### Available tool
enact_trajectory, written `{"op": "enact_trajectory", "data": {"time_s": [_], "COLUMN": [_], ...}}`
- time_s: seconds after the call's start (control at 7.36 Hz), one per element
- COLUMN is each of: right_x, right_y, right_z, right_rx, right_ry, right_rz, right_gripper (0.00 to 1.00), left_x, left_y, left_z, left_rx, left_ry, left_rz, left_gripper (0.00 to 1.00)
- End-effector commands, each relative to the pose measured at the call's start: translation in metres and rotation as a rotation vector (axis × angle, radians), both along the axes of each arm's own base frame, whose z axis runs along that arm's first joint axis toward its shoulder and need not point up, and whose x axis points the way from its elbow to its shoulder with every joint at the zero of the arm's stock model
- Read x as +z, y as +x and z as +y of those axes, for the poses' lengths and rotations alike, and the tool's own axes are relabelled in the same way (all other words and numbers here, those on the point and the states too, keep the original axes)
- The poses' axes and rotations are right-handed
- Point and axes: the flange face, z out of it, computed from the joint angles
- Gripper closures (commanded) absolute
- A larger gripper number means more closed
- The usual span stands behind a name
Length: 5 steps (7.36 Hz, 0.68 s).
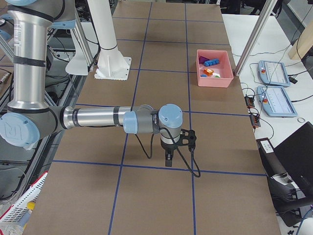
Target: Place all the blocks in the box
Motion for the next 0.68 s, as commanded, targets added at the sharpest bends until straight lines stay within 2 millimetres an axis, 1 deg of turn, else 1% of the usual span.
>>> {"op": "enact_trajectory", "data": {"time_s": [0.0,0.54], "right_x": [-0.0025,-0.0031], "right_y": [-0.0086,-0.0182], "right_z": [-0.0029,-0.0046], "right_rx": [-0.019,-0.041], "right_ry": [0.006,0.007], "right_rz": [0.0,0.002], "right_gripper": [0.0,0.0], "left_x": [-0.0008,-0.0037], "left_y": [0.0,-0.0001], "left_z": [0.0,-0.0002], "left_rx": [0.0,-0.001], "left_ry": [0.001,0.007], "left_rz": [0.002,0.0], "left_gripper": [0.0,0.0]}}
